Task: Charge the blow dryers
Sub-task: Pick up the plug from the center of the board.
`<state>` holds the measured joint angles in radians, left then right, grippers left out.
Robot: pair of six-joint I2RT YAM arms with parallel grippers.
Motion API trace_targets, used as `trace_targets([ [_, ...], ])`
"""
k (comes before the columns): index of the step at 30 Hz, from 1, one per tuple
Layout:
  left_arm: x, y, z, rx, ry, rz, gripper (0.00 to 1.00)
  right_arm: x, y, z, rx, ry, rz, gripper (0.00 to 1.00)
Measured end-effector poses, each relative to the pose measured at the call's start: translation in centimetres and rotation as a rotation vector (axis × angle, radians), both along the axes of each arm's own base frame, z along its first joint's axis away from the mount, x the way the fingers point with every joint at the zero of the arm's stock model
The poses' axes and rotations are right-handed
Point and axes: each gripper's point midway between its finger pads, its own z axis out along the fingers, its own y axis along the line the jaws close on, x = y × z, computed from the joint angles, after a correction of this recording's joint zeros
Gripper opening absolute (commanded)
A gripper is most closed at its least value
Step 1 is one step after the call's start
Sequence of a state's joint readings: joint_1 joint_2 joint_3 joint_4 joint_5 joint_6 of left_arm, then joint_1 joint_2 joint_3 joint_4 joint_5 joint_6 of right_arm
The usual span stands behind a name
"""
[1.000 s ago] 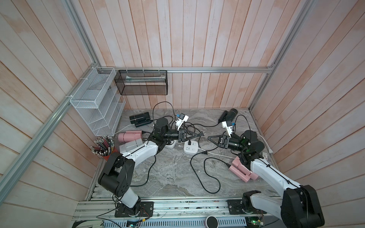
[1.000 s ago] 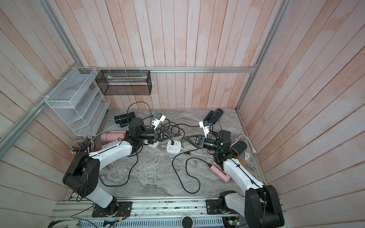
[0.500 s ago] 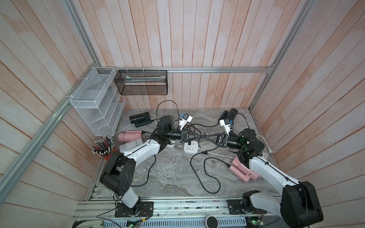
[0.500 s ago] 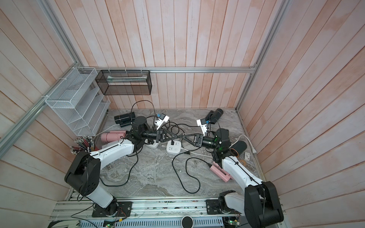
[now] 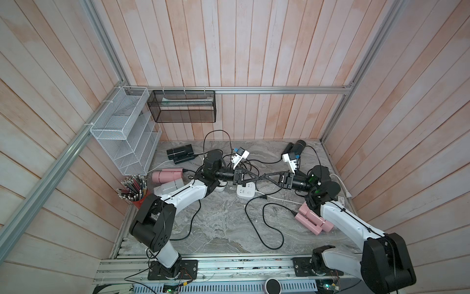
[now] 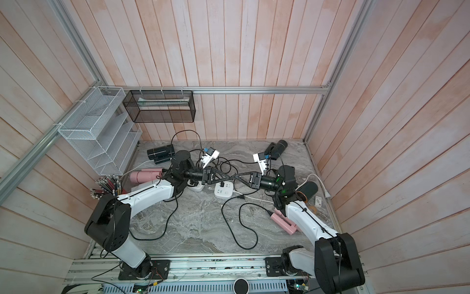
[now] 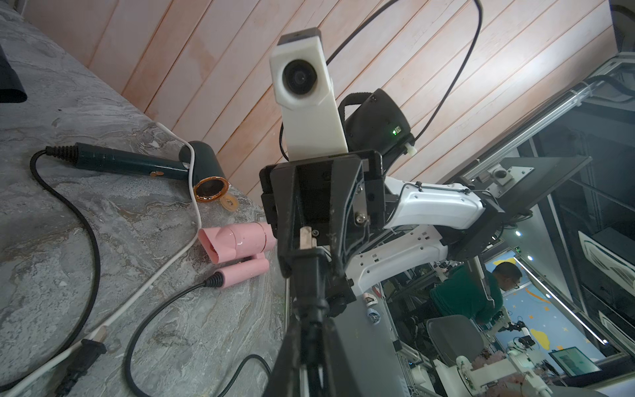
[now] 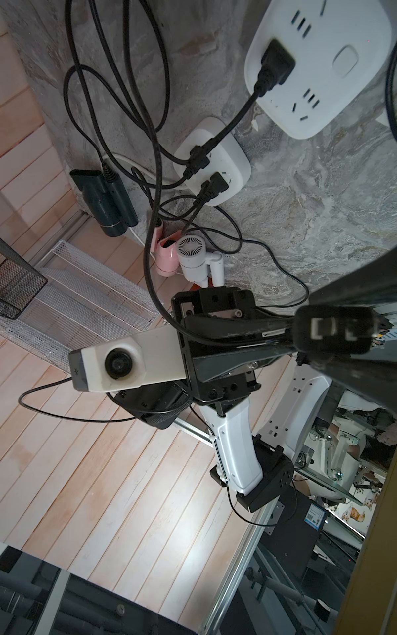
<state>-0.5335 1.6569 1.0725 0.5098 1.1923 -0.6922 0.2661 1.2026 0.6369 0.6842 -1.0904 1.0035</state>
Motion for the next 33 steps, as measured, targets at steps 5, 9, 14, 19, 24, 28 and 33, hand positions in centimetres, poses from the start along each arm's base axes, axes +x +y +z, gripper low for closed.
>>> trace_targets([
  [5, 0.0, 0.0, 0.2, -0.006, -0.001, 0.0, 0.1, 0.0, 0.0, 0.1, 0.005, 0.002, -0.001, 0.19],
  [9, 0.1, 0.0, 0.9, -0.025, -0.001, 0.008, 0.2, 0.2, -0.1, 0.7, 0.022, -0.009, -0.011, 0.17],
  [14, 0.5, 0.2, 1.2, -0.051, 0.018, 0.059, 0.34, 0.4, -0.1, 1.5, 0.049, -0.018, -0.033, 0.16],
  [19, 0.5, 0.9, 1.3, -0.089, 0.063, 0.134, 0.43, 0.8, -0.4, 2.4, 0.092, -0.027, -0.067, 0.15],
  [24, 0.1, 0.7, 1.8, -0.14, 0.09, 0.189, 0.46, 1.2, -0.7, 3.3, 0.144, -0.03, -0.101, 0.15],
  [28, -0.3, -0.1, 3.2, -0.186, 0.078, 0.228, 0.45, 1.3, -0.8, 3.8, 0.174, -0.026, -0.117, 0.14],
  [33, 0.3, -0.1, 4.7, -0.251, 0.077, 0.292, 0.41, 1.3, -0.8, 4.2, 0.197, -0.028, -0.124, 0.14],
])
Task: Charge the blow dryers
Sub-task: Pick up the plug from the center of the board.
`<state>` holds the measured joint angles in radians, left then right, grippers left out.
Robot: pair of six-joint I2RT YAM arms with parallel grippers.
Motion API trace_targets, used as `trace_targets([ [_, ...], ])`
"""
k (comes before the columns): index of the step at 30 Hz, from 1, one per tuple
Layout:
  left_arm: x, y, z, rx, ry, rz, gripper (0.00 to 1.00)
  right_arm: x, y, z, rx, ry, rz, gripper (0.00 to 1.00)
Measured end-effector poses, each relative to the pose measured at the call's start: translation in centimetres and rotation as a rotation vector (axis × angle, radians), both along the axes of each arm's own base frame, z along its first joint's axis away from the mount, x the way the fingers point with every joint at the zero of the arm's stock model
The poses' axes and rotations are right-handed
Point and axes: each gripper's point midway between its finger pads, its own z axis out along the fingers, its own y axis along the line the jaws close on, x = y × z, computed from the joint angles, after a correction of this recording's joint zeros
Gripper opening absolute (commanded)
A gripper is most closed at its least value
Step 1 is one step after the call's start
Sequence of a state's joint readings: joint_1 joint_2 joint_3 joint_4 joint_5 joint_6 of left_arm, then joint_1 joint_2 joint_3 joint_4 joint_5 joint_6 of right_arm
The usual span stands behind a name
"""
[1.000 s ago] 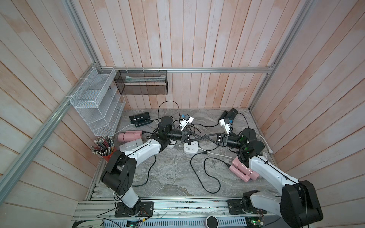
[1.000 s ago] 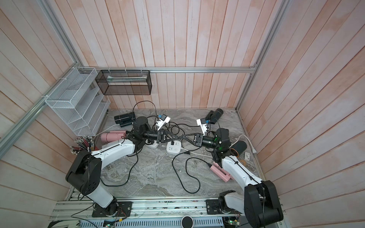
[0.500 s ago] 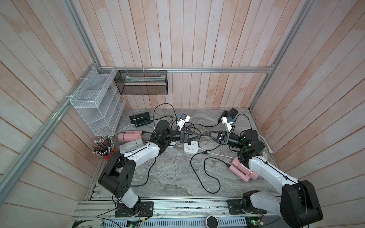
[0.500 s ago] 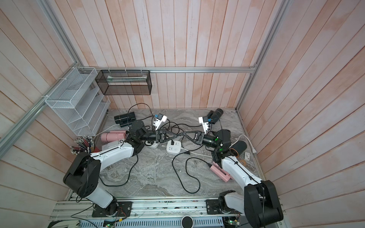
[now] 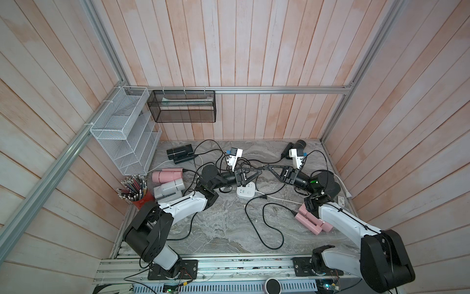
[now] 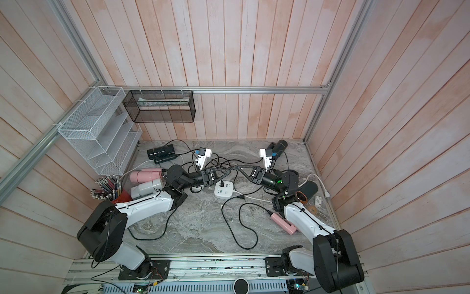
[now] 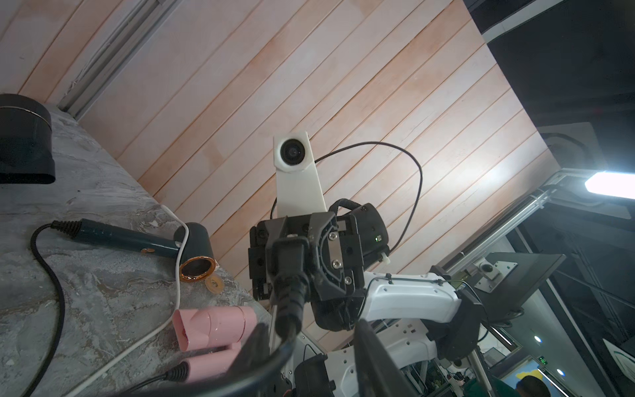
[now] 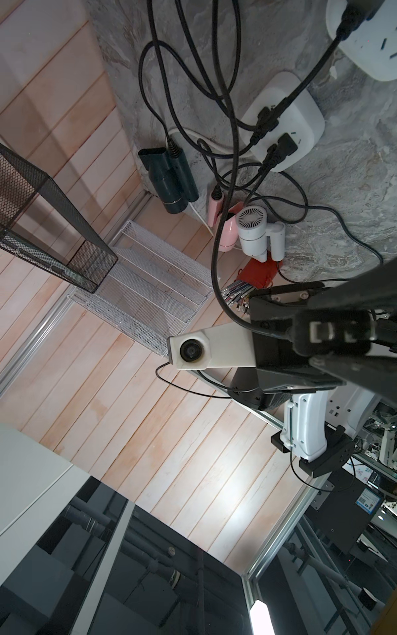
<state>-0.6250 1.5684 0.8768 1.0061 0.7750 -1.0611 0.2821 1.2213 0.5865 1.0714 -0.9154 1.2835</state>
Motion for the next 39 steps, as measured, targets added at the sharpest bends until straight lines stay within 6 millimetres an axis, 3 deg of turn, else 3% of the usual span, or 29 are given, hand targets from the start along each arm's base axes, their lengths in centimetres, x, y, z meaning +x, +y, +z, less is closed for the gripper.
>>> trace_targets([
  [6, 0.6, -0.4, 0.2, -0.029, 0.015, 0.026, 0.36, -0.1, 0.1, 0.1, 0.007, -0.001, 0.0, 0.14],
  [10, 0.6, -0.9, 0.3, -0.028, 0.026, 0.019, 0.23, -0.1, 0.0, 0.0, 0.008, 0.002, -0.002, 0.14],
  [16, 0.8, -1.0, 0.2, -0.02, 0.037, 0.027, 0.13, -0.2, 0.0, 0.2, 0.013, -0.01, -0.003, 0.14],
  [20, 0.9, -1.0, 0.1, -0.018, 0.041, 0.028, 0.12, -0.2, 0.0, 0.1, 0.014, -0.008, -0.007, 0.15],
  [26, 1.6, -1.3, -0.8, 0.036, 0.052, 0.049, 0.08, 0.0, -0.1, -0.3, -0.005, 0.001, -0.034, 0.53],
  [29, 2.8, -1.2, -1.4, 0.103, 0.053, 0.057, 0.08, 0.1, -0.3, -0.7, -0.047, -0.001, -0.07, 0.61],
  [33, 6.2, 0.1, -0.5, 0.152, 0.004, 0.082, 0.08, 0.5, -0.8, -1.1, -0.126, -0.004, -0.136, 0.62],
  [37, 9.8, 0.8, -2.7, 0.269, 0.009, 0.126, 0.08, 1.1, -1.5, -1.7, -0.219, 0.0, -0.212, 0.61],
  [39, 10.6, 0.5, -4.3, 0.337, 0.024, 0.128, 0.08, 1.4, -1.9, -2.2, -0.271, 0.009, -0.247, 0.56],
])
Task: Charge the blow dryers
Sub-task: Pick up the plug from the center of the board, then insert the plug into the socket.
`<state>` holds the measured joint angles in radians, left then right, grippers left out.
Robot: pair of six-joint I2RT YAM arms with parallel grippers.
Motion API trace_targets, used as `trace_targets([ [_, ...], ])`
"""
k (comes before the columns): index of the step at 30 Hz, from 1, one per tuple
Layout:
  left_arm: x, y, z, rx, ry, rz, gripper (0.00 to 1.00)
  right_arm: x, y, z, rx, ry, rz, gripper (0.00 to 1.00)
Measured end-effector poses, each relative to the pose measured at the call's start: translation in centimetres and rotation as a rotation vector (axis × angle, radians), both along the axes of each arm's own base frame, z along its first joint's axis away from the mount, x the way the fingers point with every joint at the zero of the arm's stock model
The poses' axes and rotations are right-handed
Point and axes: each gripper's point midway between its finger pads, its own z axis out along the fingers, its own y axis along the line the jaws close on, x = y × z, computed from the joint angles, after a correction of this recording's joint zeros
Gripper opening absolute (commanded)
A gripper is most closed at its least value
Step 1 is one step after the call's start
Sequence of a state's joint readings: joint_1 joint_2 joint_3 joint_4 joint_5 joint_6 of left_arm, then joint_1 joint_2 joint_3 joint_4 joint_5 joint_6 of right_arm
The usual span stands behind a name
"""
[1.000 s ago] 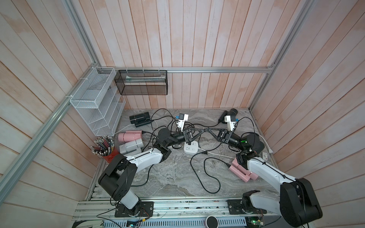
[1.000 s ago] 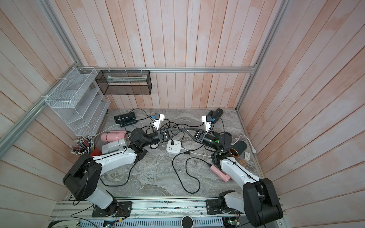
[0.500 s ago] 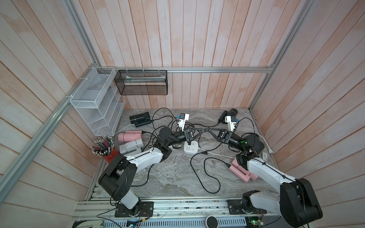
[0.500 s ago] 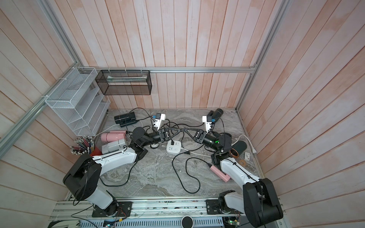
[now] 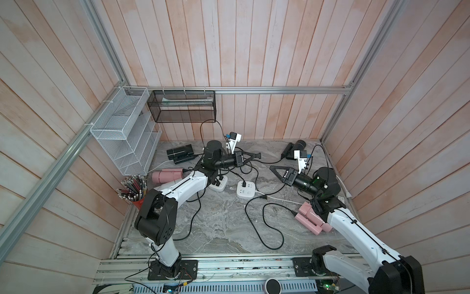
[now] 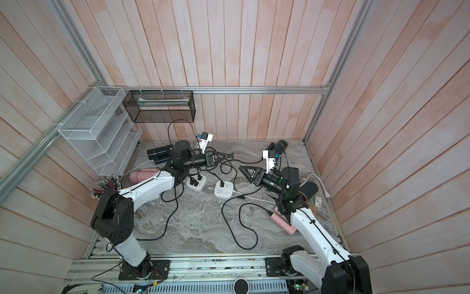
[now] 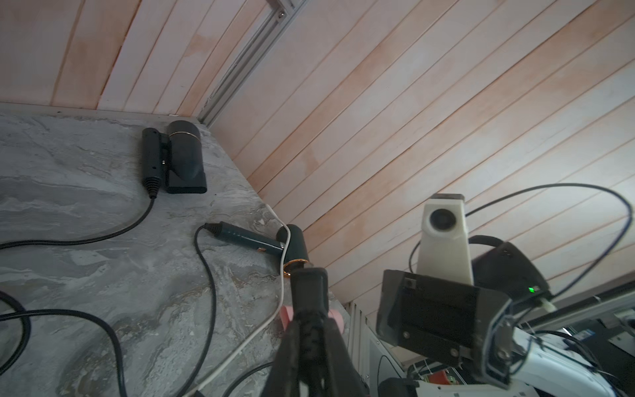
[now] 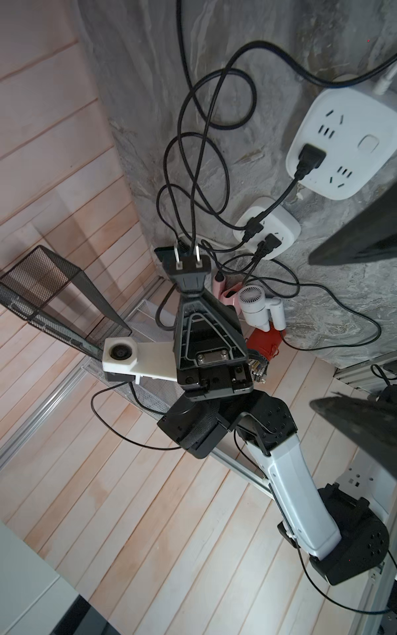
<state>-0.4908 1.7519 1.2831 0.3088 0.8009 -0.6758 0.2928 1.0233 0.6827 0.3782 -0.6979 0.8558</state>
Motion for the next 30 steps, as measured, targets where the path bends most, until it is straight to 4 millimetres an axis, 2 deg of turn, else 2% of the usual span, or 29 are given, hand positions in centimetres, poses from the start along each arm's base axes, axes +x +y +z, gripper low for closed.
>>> trace_targets([
  [3, 0.7, -0.2, -2.5, 0.114, 0.028, 0.017, 0.08, 0.8, -0.8, -1.3, -0.095, 0.026, -0.064, 0.44],
  [7, 1.2, 0.0, -4.3, 0.269, 0.029, 0.062, 0.08, 1.4, -2.0, -4.0, -0.211, 0.079, -0.136, 0.37],
  [14, 0.3, -0.8, -6.3, 0.507, 0.007, 0.114, 0.08, 1.5, -3.1, -6.8, -0.32, 0.129, -0.18, 0.4],
  [19, -0.3, -1.3, -10.4, 0.701, 0.064, 0.152, 0.08, 1.6, -3.5, -8.5, -0.378, 0.156, -0.187, 0.4],
  [24, -0.7, -0.9, -13.2, 0.853, 0.108, 0.195, 0.08, 1.4, -3.8, -10.6, -0.412, 0.189, -0.185, 0.39],
  [30, -0.5, -0.9, -14.5, 0.953, 0.136, 0.237, 0.08, 1.3, -3.8, -12.1, -0.434, 0.222, -0.179, 0.41],
])
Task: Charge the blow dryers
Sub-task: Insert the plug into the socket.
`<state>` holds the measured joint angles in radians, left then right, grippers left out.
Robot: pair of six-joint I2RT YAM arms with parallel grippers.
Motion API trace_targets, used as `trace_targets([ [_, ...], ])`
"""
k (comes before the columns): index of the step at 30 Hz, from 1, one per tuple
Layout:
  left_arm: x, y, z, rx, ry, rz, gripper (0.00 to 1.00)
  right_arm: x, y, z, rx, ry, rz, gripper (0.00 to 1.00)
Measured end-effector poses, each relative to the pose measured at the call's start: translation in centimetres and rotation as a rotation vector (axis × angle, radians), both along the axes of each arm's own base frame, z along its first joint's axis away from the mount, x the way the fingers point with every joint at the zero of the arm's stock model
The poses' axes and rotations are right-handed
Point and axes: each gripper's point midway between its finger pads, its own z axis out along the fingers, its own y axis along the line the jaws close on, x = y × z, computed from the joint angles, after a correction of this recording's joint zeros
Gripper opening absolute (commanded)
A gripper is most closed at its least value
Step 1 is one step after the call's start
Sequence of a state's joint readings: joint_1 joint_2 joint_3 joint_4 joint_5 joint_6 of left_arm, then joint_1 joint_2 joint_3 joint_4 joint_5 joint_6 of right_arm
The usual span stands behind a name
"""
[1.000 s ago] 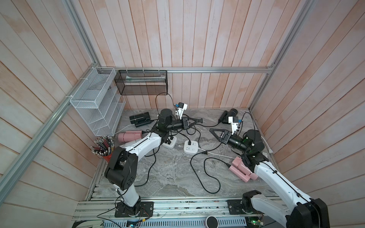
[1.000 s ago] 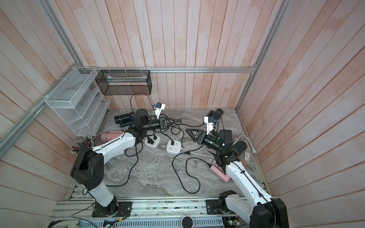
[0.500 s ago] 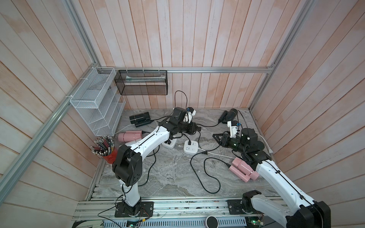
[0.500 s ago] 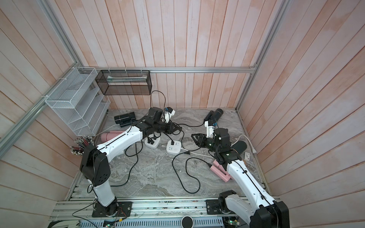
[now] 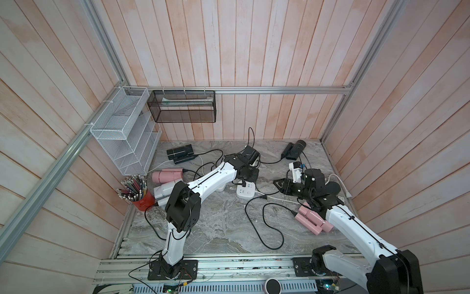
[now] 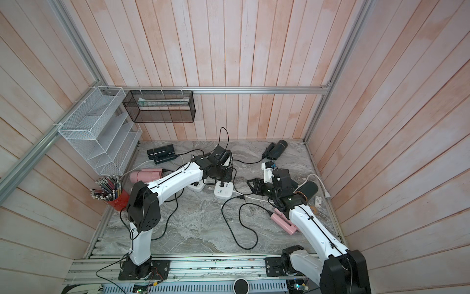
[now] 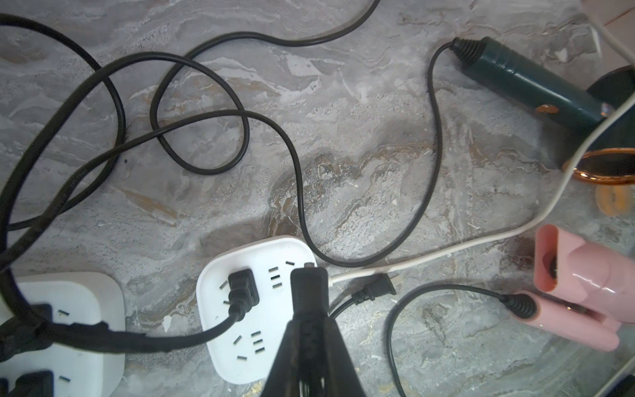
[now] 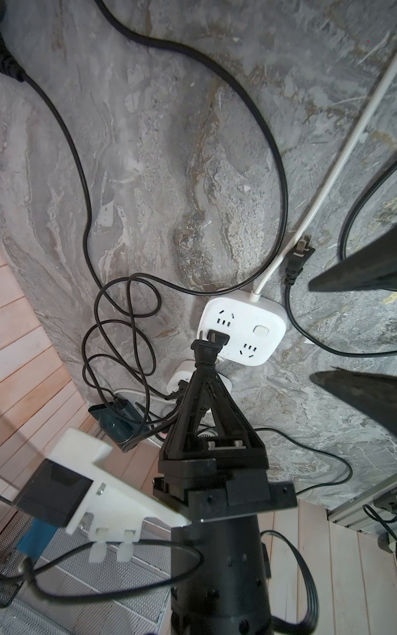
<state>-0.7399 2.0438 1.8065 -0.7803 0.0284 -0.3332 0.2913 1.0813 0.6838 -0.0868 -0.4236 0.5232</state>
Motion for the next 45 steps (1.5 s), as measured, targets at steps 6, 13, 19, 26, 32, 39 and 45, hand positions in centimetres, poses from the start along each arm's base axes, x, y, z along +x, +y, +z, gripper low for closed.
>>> trace_targets([
  [6, 0.1, 0.6, -1.6, 0.068, 0.031, 0.041, 0.08, 0.0, 0.0, -0.1, -0.002, 0.001, 0.001, 0.45],
  [13, 0.0, 0.6, -3.2, 0.125, 0.068, 0.052, 0.08, -0.1, 0.2, -0.5, -0.008, -0.001, 0.025, 0.61],
  [19, -0.4, 0.8, -3.9, 0.166, 0.09, 0.05, 0.08, -0.7, 0.6, -1.1, -0.002, 0.007, 0.057, 0.73],
  [26, -0.8, 1.3, -4.1, 0.191, 0.109, 0.051, 0.07, -0.7, 0.8, -1.1, 0.005, 0.002, 0.066, 0.77],
  [32, -0.6, 1.2, -3.9, 0.189, 0.107, 0.06, 0.07, -0.7, 0.8, -1.1, 0.005, 0.003, 0.066, 0.77],
  [39, -0.4, 1.0, -4.3, 0.195, 0.11, 0.061, 0.07, -0.7, 0.8, -1.1, 0.005, 0.003, 0.066, 0.77],
  [45, -0.2, 1.0, -4.5, 0.2, 0.109, 0.063, 0.07, -0.7, 0.8, -1.1, 0.004, 0.003, 0.066, 0.78],
])
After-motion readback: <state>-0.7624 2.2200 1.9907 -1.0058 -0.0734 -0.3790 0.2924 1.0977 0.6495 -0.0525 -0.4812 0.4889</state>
